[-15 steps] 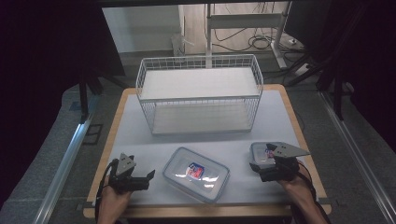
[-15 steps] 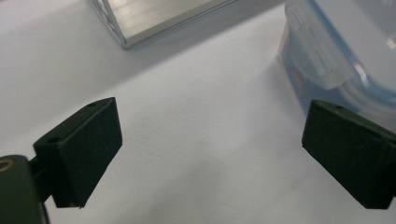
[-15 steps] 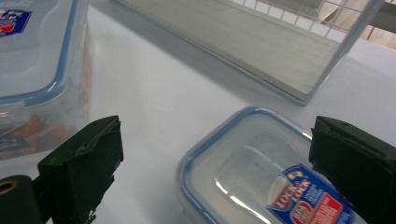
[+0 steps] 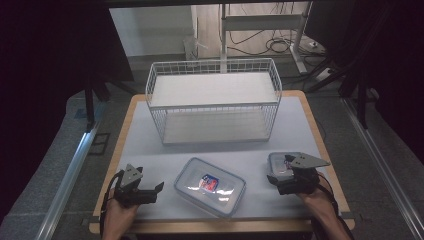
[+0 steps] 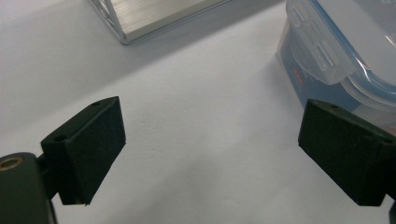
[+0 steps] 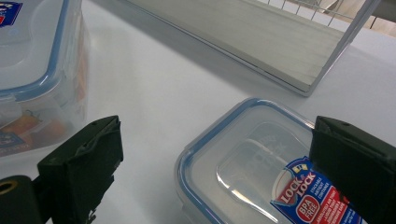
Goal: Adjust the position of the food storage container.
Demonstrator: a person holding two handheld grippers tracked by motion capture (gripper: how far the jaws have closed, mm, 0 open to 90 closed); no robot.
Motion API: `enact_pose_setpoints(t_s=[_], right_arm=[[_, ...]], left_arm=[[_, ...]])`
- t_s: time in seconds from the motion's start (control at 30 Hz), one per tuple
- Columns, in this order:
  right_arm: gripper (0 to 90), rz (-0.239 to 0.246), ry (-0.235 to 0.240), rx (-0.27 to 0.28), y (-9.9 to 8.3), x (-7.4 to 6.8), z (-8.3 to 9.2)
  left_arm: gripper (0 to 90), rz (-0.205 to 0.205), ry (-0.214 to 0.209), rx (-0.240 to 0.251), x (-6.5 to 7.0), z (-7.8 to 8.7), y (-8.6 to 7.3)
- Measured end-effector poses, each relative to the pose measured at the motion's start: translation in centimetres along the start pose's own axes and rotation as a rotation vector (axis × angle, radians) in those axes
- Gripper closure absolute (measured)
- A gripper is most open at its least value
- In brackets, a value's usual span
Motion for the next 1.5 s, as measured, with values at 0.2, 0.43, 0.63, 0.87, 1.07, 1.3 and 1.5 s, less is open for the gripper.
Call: enact_pose_setpoints(t_s=[0.2,0.43,0.63,0.87,1.07,1.3,1.5], right_arm=[[1.8,-0.015,-0.013,-0.013,-0.2,0.1,-0.2],[0.0,-0.028,-0.004,-0.001,0.0,-0.1,-0.3],[4.2,-0.027,0.045,0.0,0.7,-1.1,-0.4],[56.0,0.027,0.163,-0.009,2.4,-4.1,0.0],[88.6,0.071,0.28,0.01,3.6,-6.9,0.2],[90.0,0.121,0.45,0.046,5.4,-12.0,-0.1],[90.0,0.132,0.559,0.084,6.4,-15.1,0.0]], left_arm=[[7.5,-0.001,-0.009,0.008,0.2,0.0,0.1],[7.4,-0.017,-0.021,0.071,0.5,-0.1,0.3],[6.4,-0.059,0.01,0.07,0.4,-0.3,0.2],[5.8,-0.06,0.012,0.063,0.2,-0.4,0.1],[5.6,-0.06,0.009,0.063,0.3,-0.5,0.1],[5.6,-0.071,0.011,0.06,0.4,-0.5,0.1],[5.6,-0.068,0.006,0.056,0.4,-0.7,0.0]])
Point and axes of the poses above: each handheld gripper's, and its own axes: z roughly backward along the jaws, y roughly out of its top, x roughly to its right, the point moved 7 cm from there along -z, roughly forward along the jaws, and after that the axes turned 15 degrees about z, right-handed, at the moved point
